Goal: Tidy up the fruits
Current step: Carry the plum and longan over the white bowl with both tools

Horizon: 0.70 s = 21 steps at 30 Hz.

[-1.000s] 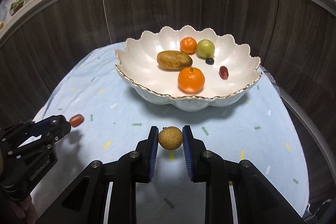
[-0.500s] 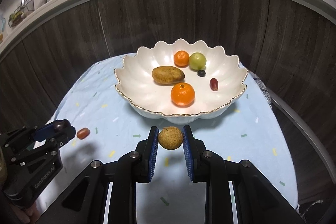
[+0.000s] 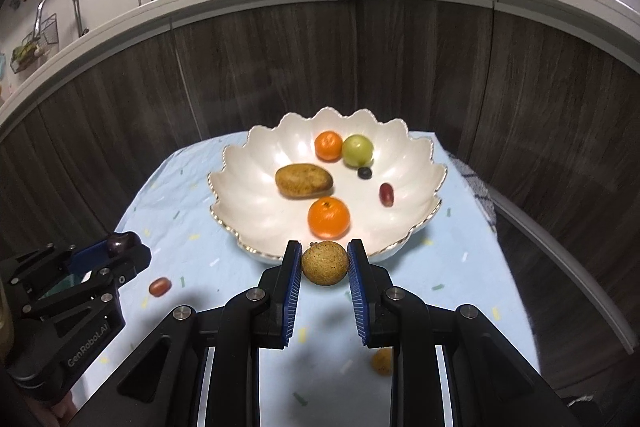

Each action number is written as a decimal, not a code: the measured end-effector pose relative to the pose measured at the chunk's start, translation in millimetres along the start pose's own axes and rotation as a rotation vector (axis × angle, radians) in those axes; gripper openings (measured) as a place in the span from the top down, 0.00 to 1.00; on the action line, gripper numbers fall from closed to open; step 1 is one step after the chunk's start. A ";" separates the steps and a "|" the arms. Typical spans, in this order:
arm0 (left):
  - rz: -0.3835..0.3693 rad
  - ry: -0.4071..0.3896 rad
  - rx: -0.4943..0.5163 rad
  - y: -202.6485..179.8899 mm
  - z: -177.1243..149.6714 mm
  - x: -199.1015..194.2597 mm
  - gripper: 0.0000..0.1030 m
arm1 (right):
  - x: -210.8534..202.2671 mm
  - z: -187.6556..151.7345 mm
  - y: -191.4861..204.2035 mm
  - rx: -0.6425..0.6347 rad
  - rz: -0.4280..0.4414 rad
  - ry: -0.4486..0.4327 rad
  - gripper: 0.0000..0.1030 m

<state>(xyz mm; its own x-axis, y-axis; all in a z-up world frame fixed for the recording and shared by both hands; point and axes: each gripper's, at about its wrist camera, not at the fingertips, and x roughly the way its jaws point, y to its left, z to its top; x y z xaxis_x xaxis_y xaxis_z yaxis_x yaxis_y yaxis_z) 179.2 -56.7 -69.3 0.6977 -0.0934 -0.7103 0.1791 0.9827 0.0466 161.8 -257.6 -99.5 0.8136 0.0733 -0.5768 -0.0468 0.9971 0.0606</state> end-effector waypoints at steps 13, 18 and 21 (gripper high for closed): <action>-0.050 -0.035 0.030 -13.0 33.1 -1.5 0.73 | -2.0 25.2 -18.6 -0.005 -0.040 -0.027 0.76; -0.058 -0.051 0.033 -16.3 48.3 1.7 0.73 | 0.0 37.8 -22.8 -0.006 -0.045 -0.039 0.76; -0.058 -0.061 0.036 -17.6 56.8 3.9 0.73 | 0.4 45.2 -23.8 -0.009 -0.047 -0.049 0.76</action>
<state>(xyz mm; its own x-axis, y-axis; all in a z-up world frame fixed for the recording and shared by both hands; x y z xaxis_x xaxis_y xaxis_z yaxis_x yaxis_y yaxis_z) 218.1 -83.4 -33.0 0.7263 -0.1607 -0.6683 0.2442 0.9692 0.0323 189.4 -282.3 -64.3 0.8422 0.0254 -0.5385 -0.0129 0.9996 0.0269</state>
